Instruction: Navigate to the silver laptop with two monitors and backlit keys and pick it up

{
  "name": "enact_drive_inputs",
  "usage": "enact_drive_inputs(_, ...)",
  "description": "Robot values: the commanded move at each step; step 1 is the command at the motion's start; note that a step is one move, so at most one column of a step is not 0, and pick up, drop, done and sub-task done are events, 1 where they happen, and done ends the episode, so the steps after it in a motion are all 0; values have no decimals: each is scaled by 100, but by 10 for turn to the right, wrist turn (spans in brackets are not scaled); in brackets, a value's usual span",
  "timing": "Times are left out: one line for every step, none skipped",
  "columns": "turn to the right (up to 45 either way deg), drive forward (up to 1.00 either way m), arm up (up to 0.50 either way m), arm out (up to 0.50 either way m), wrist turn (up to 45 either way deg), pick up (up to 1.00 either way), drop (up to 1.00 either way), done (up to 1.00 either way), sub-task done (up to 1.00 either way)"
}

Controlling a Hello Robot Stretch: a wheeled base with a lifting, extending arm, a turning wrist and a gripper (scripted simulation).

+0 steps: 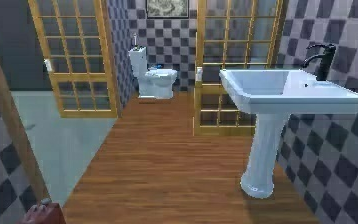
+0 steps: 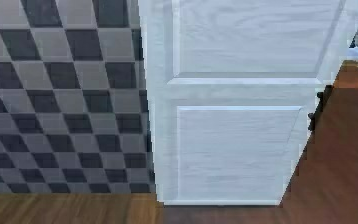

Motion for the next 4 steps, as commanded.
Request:
enact_drive_inputs(450, 0, 0, 0, 0, 0, 0, 0, 0)
enact_drive_inputs(450, 0, 0, 0, 0, 0, 0, 0, 0)
enact_drive_inputs(450, 0, 0, 0, 0, 0, 0, 0, 0)
enact_drive_inputs(360, 0, 0, 0, 0, 0, 0, 0, 0)
